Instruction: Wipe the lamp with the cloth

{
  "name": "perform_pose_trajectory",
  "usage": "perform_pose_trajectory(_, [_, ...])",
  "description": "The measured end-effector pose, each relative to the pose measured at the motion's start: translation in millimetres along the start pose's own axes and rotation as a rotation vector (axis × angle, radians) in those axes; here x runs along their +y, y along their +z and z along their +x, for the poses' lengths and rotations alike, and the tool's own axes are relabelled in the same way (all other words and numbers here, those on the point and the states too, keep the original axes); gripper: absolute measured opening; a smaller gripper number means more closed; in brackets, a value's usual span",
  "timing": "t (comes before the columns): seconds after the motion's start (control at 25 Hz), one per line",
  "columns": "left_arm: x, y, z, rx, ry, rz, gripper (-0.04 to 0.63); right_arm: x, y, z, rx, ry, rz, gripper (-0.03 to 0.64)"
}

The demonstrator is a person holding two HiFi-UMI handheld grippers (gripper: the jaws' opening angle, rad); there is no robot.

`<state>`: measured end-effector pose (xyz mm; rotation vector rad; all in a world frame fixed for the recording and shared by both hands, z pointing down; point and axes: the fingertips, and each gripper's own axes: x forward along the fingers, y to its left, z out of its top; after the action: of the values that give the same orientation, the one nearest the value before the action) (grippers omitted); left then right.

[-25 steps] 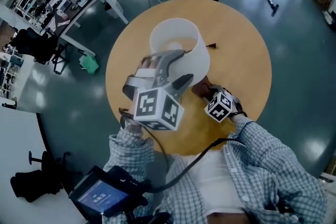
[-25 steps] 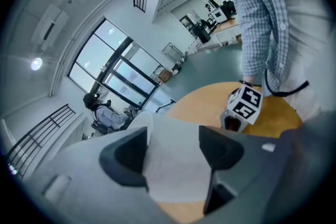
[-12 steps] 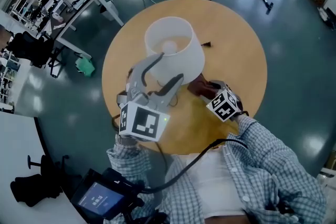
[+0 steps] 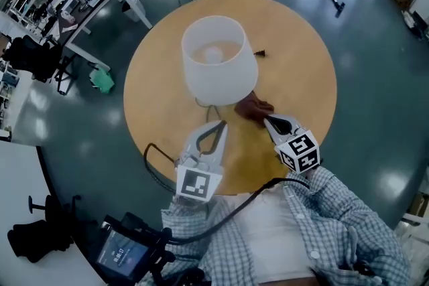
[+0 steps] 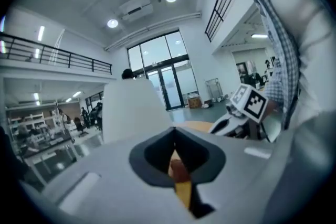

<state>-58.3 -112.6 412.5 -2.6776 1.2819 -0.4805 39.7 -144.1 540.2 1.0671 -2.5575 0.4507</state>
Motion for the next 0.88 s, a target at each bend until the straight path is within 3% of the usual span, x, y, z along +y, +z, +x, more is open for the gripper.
perform_pose_trajectory(0.2, [-34.5, -57.8, 7.1, 0.031, -0.043, -0.150, 0.003, 20.2, -0.9, -4.5, 0.002, 0.022, 0.007, 0.003])
perform_pose_trajectory(0.4, [-64.9, -101.9, 8.6, 0.133, -0.106, -0.206, 0.003, 30.2, -10.2, -4.9, 0.029, 0.047, 0.005, 0.003])
perform_pose_trajectory(0.6, [-75.2, -116.4, 6.6, 0.161, -0.132, -0.264, 0.003, 33.8, -17.5, -2.4, 0.062, 0.064, -0.015, 0.003])
perform_pose_trajectory(0.88, [-73.7, -118.7, 7.4, 0.164, -0.132, -0.271, 0.003, 40.1, -27.5, 3.6, 0.112, 0.089, -0.041, 0.003])
